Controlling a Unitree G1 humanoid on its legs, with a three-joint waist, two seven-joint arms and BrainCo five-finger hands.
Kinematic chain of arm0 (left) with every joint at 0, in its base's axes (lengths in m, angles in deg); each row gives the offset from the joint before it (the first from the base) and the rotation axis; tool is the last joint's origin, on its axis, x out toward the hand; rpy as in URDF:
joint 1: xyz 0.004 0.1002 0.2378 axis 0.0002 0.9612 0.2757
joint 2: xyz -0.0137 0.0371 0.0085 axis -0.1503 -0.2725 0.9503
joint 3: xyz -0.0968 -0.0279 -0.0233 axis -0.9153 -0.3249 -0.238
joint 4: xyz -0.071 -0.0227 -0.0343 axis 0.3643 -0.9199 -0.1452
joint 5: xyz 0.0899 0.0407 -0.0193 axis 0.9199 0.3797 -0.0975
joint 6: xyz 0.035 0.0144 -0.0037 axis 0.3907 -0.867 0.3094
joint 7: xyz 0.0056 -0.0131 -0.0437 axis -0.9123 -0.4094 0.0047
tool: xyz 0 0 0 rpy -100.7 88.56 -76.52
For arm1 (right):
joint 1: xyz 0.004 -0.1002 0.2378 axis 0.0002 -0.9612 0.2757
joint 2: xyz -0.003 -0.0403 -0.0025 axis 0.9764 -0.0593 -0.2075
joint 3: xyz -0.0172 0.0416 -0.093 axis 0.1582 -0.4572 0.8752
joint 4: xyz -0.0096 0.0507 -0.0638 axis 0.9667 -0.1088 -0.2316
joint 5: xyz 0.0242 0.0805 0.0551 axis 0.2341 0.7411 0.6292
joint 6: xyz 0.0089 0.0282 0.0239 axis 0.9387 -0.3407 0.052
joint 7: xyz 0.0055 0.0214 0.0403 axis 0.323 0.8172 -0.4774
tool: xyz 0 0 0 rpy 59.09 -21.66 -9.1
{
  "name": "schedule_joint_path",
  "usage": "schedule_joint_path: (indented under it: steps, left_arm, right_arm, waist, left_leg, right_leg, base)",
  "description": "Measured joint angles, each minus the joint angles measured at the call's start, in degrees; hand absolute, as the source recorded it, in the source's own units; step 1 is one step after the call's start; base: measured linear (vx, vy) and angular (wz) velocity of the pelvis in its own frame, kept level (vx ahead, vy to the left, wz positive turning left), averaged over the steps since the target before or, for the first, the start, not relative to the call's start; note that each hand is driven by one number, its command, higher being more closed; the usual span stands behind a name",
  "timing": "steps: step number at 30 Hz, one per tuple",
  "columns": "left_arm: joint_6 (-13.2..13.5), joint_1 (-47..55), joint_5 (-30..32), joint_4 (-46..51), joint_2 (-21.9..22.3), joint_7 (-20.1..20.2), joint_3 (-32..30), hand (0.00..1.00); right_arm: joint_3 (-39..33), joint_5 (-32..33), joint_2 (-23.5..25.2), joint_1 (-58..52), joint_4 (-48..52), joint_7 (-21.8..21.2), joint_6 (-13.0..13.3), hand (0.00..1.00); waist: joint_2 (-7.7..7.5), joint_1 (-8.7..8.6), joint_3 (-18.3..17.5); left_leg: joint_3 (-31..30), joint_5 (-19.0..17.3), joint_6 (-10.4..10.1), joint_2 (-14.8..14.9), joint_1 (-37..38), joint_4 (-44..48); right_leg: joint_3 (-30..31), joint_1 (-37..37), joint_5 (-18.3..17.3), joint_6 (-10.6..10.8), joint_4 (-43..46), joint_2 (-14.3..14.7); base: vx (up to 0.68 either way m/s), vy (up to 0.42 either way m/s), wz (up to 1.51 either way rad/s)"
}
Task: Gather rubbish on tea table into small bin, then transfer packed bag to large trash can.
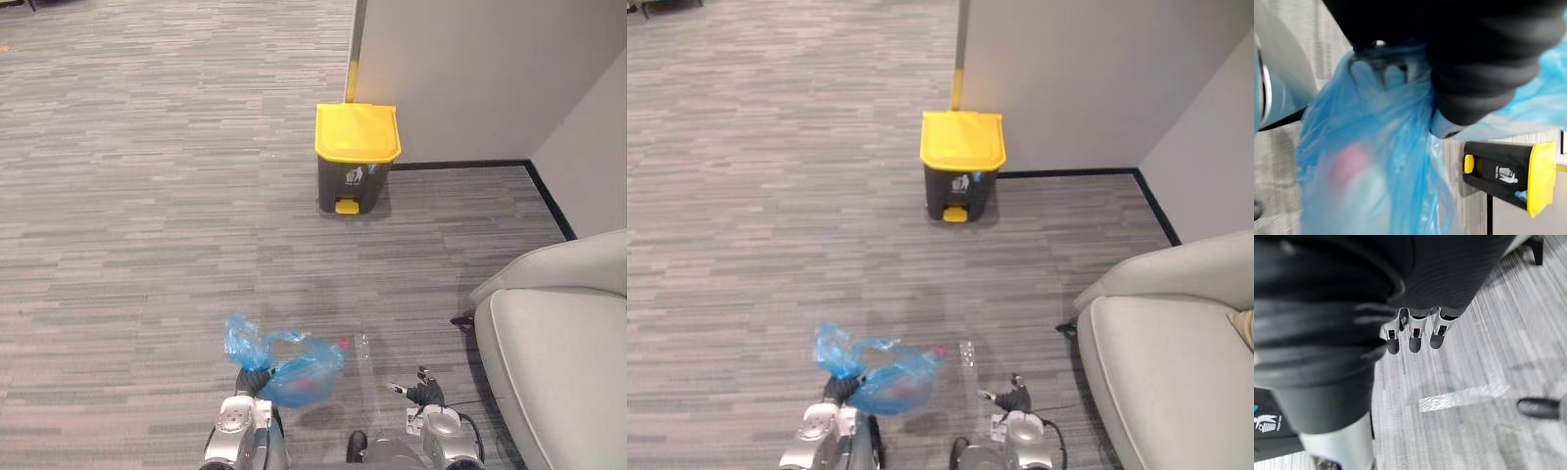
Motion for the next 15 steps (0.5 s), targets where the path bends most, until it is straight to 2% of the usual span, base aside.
schedule_joint_path:
  steps: [1, 2, 3, 5, 6, 7, 8, 9, 10, 12, 13, 14, 15]
  left_arm:
    - [0.0, -0.5, 0.0, -0.2, -0.7, -0.1, 0.0, 1.0]
    - [0.0, -0.8, 0.0, -0.4, -1.2, 0.0, 0.0, 1.0]
    - [0.0, -0.9, 0.0, -0.9, -1.4, -0.1, -0.1, 1.0]
    - [0.0, 0.1, 0.0, -1.1, -2.1, 0.0, 0.0, 1.0]
    - [-0.1, 0.6, 0.0, -1.7, -2.3, 0.0, 0.0, 1.0]
    - [-0.1, 0.6, 0.0, -1.7, -2.3, 0.0, 0.0, 1.0]
    - [-0.1, 0.7, 0.0, -1.7, -2.5, -0.1, 1.3, 1.0]
    - [-0.1, 0.7, 0.0, -1.7, -3.1, -0.1, 2.2, 1.0]
    - [-0.1, 0.7, 0.0, -1.8, -3.4, -0.2, 2.2, 1.0]
    - [-0.2, 0.7, 0.0, -1.9, -3.8, -0.6, 2.0, 1.0]
    - [-0.2, 0.4, -0.1, -1.9, -4.0, -0.9, 1.4, 1.0]
    - [-0.2, 0.1, -0.1, -1.9, -4.1, -1.1, 1.0, 1.0]
    - [-0.1, -0.2, -0.1, -2.0, -4.4, -1.3, 1.0, 1.0]
  right_arm:
    - [-0.1, 0.0, 0.6, 0.1, -1.0, 0.0, -0.1, 0.0]
    - [-0.2, 0.0, 0.8, 0.1, -1.5, 0.1, -0.1, 0.0]
    - [-0.3, -0.1, 0.8, 0.0, -1.9, 0.1, -0.2, 0.0]
    - [-0.2, -0.1, 0.9, 0.6, -1.8, 0.0, -0.2, 0.0]
    - [-0.2, -0.2, 0.8, 0.7, -1.7, -0.2, 0.1, 0.0]
    - [-0.2, -0.2, 0.8, 0.7, -1.7, -0.2, 0.1, 0.0]
    - [-0.1, -0.3, 0.9, 0.3, -1.8, -0.2, 0.1, 0.0]
    - [0.1, -0.3, 0.9, 0.1, -1.8, -0.3, 0.1, 0.0]
    - [0.3, -0.4, 0.9, -0.2, -1.8, -0.5, 0.0, 0.0]
    - [0.7, -0.4, 0.7, -0.9, -1.5, -0.6, 0.0, 0.0]
    - [1.5, -0.6, 0.4, -0.4, -1.5, -0.6, 0.1, 0.0]
    - [2.0, -0.7, 0.3, 0.0, -1.5, -0.6, 0.1, 0.0]
    - [2.2, -0.7, 0.4, 0.5, -1.5, -0.6, 0.2, 0.0]
  waist:
    - [-1.56, -0.1, -0.7]
    - [-2.14, -0.01, -1.0]
    - [-2.28, -0.02, -1.0]
    - [-2.27, 0.15, -1.0]
    - [-2.14, 0.19, -1.1]
    - [-2.13, 0.19, -1.0]
    - [-2.12, -0.2, -1.1]
    - [-2.08, -0.54, -1.0]
    - [-1.98, -0.76, -1.0]
    - [-1.59, -1.02, -0.7]
    - [-1.18, -1.84, -0.5]
    - [-1.16, -2.17, -0.5]
    - [-0.96, -2.42, -0.4]
  left_leg:
    - [0.2, -0.3, 0.9, -2.3, 0.4, -1.7]
    - [0.3, -1.3, 1.7, -3.5, 0.2, -1.2]
    - [0.9, -2.7, 2.9, -4.3, 0.3, 1.0]
    - [3.0, -5.5, 4.0, -4.8, 2.6, 2.3]
    - [4.3, -6.7, 4.3, -5.2, 5.4, 1.0]
    - [4.3, -6.8, 4.3, -5.2, 5.6, 1.0]
    - [4.9, -7.5, 5.0, -5.5, 9.0, -1.5]
    - [5.0, -8.3, 5.0, -5.5, 10.9, -2.5]
    - [5.1, -9.3, 5.0, -5.5, 13.5, -3.2]
    - [5.5, -9.7, 4.8, -5.3, 18.3, -5.9]
    - [5.6, -9.7, 4.8, -4.4, 20.7, -7.8]
    - [5.6, -9.8, 4.6, -3.9, 21.6, -8.6]
    - [5.2, -10.4, 3.7, -3.0, 22.8, -9.8]
  right_leg:
    - [1.7, -0.2, 1.0, 0.6, -1.3, -1.0]
    - [1.8, -0.1, 1.2, 0.6, -1.5, -1.7]
    - [2.3, 0.6, 1.4, 0.8, -1.1, -2.9]
    - [4.6, 0.1, 1.6, 1.4, 3.0, -4.2]
    - [6.6, -2.8, 2.2, 2.5, 11.1, -4.6]
    - [6.8, -3.1, 2.3, 2.7, 11.6, -4.6]
    - [7.6, -8.9, 4.9, 7.3, 25.4, -5.3]
    - [7.9, -12.6, 4.6, 8.1, 33.1, -5.2]
    - [7.3, -16.1, 2.3, 5.9, 39.1, -4.6]
    - [4.5, -20.8, -0.9, 2.0, 40.8, -3.2]
    - [1.9, -24.0, -2.0, -0.1, 36.8, -1.2]
    - [0.8, -25.5, -2.1, -0.5, 34.1, -0.2]
    - [-0.4, -27.9, -0.5, -1.3, 27.2, 1.4]
  base:
    - [0.3, 0.234, 0.11]
    - [0.33, 0.175, 0.14]
    - [0.34, 0.167, -0.08]
    - [0.37, 0.186, -0.36]
    - [0.34, 0.158, -0.36]
    - [0.4, 0.152, -0.34]
    - [0.31, 0.077, -0.11]
    - [0.3, 0.048, -0.1]
    - [0.33, 0.013, -0.03]
    - [0.38, -0.046, -0.04]
    - [0.4, -0.105, 0.0]
    - [0.39, -0.127, 0.08]
    - [0.3, -0.139, 0.15]
